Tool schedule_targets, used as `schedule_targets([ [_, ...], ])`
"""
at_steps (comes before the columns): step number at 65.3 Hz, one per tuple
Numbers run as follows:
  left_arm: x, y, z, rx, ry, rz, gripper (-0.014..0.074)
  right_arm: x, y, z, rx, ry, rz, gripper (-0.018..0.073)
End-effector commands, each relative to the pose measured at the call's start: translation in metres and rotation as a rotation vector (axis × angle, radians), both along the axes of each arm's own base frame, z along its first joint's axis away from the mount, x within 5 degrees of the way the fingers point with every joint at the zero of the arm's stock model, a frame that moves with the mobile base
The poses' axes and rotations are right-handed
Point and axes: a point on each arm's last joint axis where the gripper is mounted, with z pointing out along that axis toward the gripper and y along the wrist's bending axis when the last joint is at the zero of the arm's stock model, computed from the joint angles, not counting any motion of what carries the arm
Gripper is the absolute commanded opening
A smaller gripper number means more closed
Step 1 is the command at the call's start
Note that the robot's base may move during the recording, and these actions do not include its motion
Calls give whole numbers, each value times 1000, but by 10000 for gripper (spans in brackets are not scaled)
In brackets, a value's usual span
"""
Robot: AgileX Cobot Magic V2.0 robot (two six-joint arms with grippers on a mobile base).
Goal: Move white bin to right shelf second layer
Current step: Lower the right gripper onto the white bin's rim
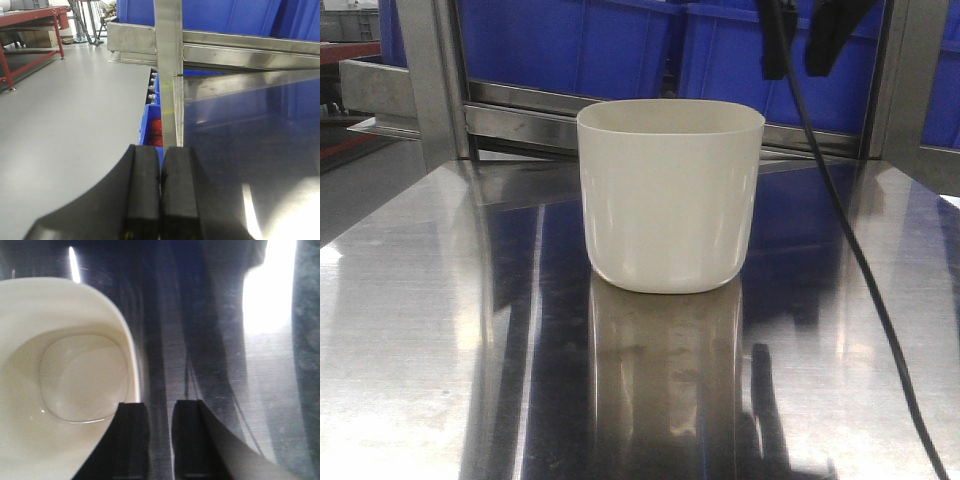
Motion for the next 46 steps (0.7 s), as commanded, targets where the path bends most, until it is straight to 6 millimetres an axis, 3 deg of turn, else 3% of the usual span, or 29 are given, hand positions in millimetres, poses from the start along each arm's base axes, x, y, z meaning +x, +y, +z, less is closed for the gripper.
schedule_targets([
  [1,1,0,-4,-16,-64,-4,85,-2,-1,26,40,-117,37,257],
  [46,1,0,-4,-16,-64,-4,85,9,-1,20,42,-139,59,257],
])
